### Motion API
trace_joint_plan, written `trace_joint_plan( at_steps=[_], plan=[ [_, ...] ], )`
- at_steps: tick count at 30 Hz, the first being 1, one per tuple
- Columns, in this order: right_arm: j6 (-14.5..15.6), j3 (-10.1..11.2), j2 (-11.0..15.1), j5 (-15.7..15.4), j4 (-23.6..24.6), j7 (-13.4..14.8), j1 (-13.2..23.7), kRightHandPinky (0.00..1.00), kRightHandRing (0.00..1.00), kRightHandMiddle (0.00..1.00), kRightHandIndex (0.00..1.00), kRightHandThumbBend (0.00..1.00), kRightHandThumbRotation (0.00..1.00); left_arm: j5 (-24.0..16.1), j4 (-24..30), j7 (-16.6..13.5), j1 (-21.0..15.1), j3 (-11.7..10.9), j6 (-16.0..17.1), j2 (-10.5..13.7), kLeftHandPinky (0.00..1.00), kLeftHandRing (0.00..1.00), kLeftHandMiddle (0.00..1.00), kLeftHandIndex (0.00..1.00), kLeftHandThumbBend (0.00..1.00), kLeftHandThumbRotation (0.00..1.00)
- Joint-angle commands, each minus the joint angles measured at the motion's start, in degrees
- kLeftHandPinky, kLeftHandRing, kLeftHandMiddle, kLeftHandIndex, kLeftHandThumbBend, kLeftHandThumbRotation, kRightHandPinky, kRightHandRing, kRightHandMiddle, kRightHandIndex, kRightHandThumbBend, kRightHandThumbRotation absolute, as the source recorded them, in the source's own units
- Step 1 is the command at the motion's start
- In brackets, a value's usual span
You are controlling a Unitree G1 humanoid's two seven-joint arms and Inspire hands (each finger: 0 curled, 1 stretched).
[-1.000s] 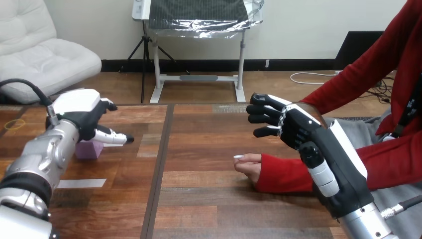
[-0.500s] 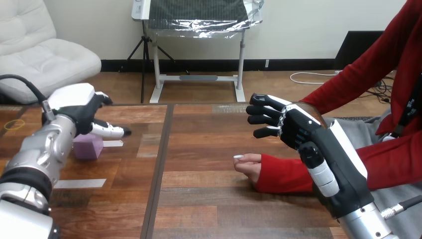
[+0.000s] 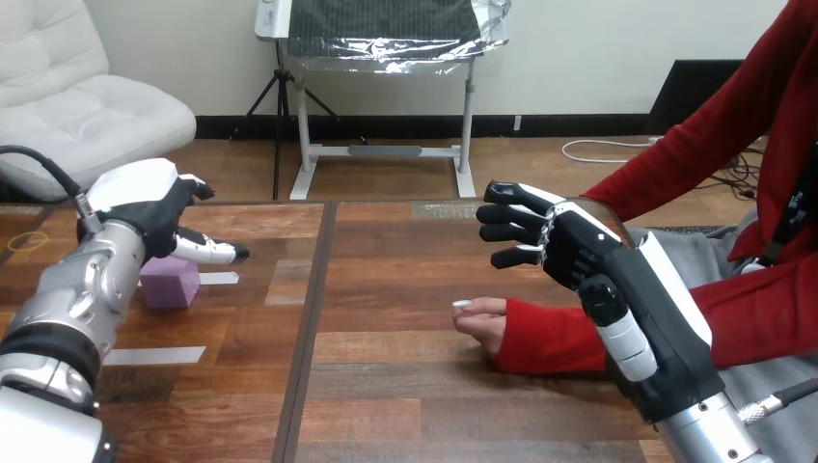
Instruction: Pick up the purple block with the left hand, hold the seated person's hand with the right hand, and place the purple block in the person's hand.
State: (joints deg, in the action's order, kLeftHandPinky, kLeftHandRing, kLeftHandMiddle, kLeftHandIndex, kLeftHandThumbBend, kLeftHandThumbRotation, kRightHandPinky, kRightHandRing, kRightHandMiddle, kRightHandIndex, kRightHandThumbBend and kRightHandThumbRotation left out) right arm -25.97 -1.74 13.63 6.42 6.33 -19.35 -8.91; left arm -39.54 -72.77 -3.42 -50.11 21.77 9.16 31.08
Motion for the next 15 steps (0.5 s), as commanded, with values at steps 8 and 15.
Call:
trace_joint_plan(
  at_steps=[8,15],
  plan=[
    [-0.75,0.46,-0.11,0.29,0.32,-0.17,2.91,0.69,0.78,0.8,0.82,1.0,1.0,1.28,-0.79,-1.15,-4.46,-0.18,-1.65,0.48,0.83,0.84,0.85,0.85,0.66,0.46],
    [-0.5,0.54,0.06,0.64,0.44,-0.47,2.85,0.69,0.78,0.8,0.82,1.0,1.0,1.46,-0.96,-0.96,-4.22,-0.02,-2.19,0.24,0.83,0.85,0.87,0.86,0.65,0.48]
  ],
)
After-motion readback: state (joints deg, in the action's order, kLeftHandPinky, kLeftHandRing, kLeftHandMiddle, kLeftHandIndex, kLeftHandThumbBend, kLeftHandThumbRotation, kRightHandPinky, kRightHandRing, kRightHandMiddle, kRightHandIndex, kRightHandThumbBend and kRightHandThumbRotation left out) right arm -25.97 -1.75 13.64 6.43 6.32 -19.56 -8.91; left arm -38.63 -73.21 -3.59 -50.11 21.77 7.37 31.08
